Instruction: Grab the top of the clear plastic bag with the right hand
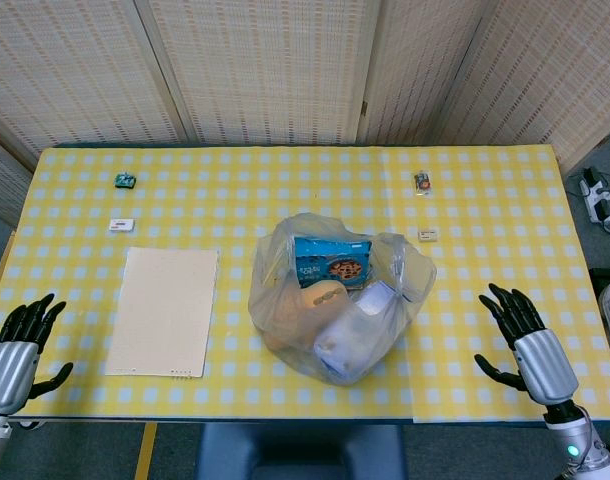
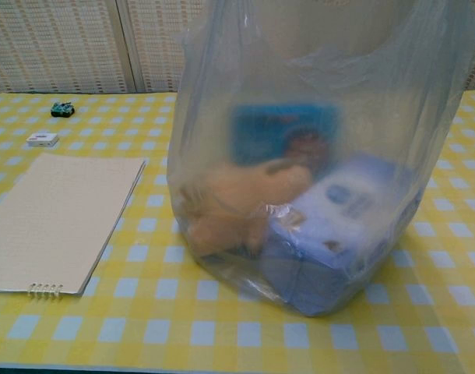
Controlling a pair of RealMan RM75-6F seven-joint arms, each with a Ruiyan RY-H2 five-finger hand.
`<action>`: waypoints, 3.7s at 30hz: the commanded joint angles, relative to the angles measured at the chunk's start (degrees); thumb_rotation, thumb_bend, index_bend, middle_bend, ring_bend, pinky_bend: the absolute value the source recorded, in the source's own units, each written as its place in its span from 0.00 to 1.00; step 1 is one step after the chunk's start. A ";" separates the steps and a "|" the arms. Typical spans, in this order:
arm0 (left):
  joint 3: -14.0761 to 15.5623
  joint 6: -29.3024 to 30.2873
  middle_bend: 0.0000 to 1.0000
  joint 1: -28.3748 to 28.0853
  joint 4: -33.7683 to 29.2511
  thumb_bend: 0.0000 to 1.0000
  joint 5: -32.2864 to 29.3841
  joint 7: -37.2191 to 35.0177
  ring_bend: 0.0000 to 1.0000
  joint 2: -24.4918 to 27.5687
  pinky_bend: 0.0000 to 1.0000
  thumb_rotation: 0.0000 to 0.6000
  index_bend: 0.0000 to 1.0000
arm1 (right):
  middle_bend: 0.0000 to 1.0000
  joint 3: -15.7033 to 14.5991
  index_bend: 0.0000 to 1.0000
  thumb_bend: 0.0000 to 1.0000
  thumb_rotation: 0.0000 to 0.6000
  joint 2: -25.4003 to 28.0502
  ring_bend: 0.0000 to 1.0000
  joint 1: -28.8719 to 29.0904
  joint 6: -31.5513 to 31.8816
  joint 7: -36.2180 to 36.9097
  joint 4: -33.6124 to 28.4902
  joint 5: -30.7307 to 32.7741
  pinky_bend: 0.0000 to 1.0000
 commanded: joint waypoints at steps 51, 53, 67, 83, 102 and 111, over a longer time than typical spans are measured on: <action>0.01 0.56 0.02 -0.10 0.20 0.31 0.65 -2.02 0.00 0.73 0.00 1.00 0.04 | 0.00 -2.87 0.00 0.30 1.00 10.52 0.10 17.94 1.49 70.11 -6.70 -8.97 0.00; -0.02 0.52 0.02 -0.11 0.24 0.31 0.57 -2.14 0.00 0.73 0.00 1.00 0.04 | 0.00 -3.15 0.00 0.30 1.00 10.38 0.10 18.48 0.83 69.95 -7.01 -9.29 0.00; -0.24 0.78 0.02 0.02 0.29 0.31 0.38 -2.74 0.00 1.01 0.00 1.00 0.04 | 0.00 -3.37 0.00 0.30 1.00 9.70 0.11 21.72 -4.53 68.86 -7.89 -7.32 0.00; -0.13 1.82 0.02 0.45 0.35 0.31 1.18 -4.40 0.00 1.70 0.00 1.00 0.04 | 0.00 -2.29 0.00 0.30 1.00 10.46 0.06 26.93 -12.27 62.61 -13.74 -6.18 0.00; 0.02 2.89 0.02 0.83 0.26 0.31 2.26 -5.99 0.00 2.33 0.00 1.00 0.04 | 0.00 1.97 0.00 0.30 1.00 9.04 0.03 34.53 -22.93 59.51 -17.87 -0.92 0.00; 0.01 3.19 0.03 0.94 0.22 0.31 2.51 -6.81 0.00 2.70 0.00 1.00 0.04 | 0.00 4.44 0.00 0.30 1.00 7.40 0.03 37.88 -27.38 58.14 -18.64 2.05 0.00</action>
